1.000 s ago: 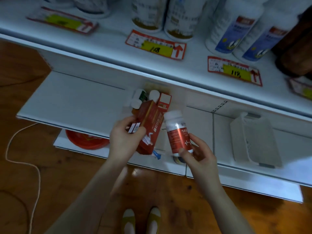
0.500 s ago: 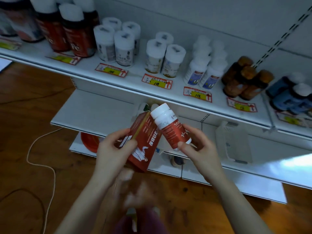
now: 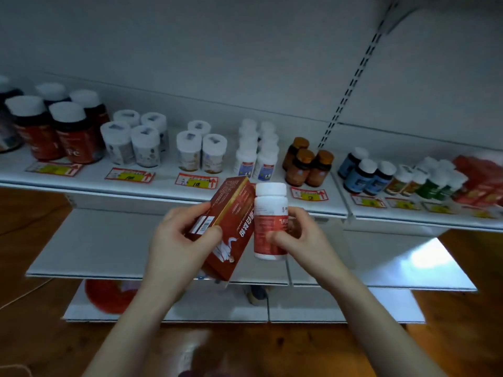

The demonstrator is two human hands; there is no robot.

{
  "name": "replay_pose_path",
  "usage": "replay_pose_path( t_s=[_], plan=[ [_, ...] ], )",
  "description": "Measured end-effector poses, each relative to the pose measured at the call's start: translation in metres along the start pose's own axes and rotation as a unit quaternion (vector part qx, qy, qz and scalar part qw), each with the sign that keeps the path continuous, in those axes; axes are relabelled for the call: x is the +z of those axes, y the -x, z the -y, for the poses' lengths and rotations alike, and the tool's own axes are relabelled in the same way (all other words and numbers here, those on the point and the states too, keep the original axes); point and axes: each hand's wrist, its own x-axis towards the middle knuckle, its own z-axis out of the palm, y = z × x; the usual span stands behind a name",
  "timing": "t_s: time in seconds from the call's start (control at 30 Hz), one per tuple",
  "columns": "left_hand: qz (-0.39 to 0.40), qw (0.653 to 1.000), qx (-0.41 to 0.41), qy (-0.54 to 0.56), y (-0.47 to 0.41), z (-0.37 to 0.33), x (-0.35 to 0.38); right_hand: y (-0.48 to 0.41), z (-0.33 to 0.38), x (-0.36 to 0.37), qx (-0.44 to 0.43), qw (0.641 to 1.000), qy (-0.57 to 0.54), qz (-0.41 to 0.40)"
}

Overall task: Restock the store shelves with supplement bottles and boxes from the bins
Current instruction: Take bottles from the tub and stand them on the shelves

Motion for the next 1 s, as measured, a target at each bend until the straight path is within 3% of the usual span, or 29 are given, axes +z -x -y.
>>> replay_pose_path(
  t_s=[0.13, 0.27, 0.53, 0.73, 0.87, 1.0],
  plan=[
    [0.018, 1.000, -0.004, 0.017, 0.002, -0.010, 0.030, 0.003, -0.006, -0.038, 0.056, 0.989, -0.125, -0.050],
    [0.042, 0.999, 0.008, 0.023, 0.006, -0.022, 0.068, 0.008, -0.013, -0.093, 0.032, 0.981, -0.172, -0.083],
    [0.097, 0.993, 0.046, 0.040, 0.032, -0.049, 0.184, 0.039, -0.033, -0.217, -0.002, 0.986, -0.124, -0.108],
    [0.127, 0.988, 0.078, 0.048, 0.054, -0.064, 0.281, 0.069, -0.053, -0.313, -0.009, 0.967, -0.175, -0.184],
    [0.183, 0.979, 0.072, 0.058, 0.069, -0.078, 0.341, 0.094, -0.068, -0.373, 0.034, 0.946, -0.215, -0.240],
    [0.233, 0.968, 0.082, 0.043, 0.076, -0.087, 0.395, 0.115, -0.085, -0.428, 0.037, 0.940, -0.147, -0.307]
  ],
)
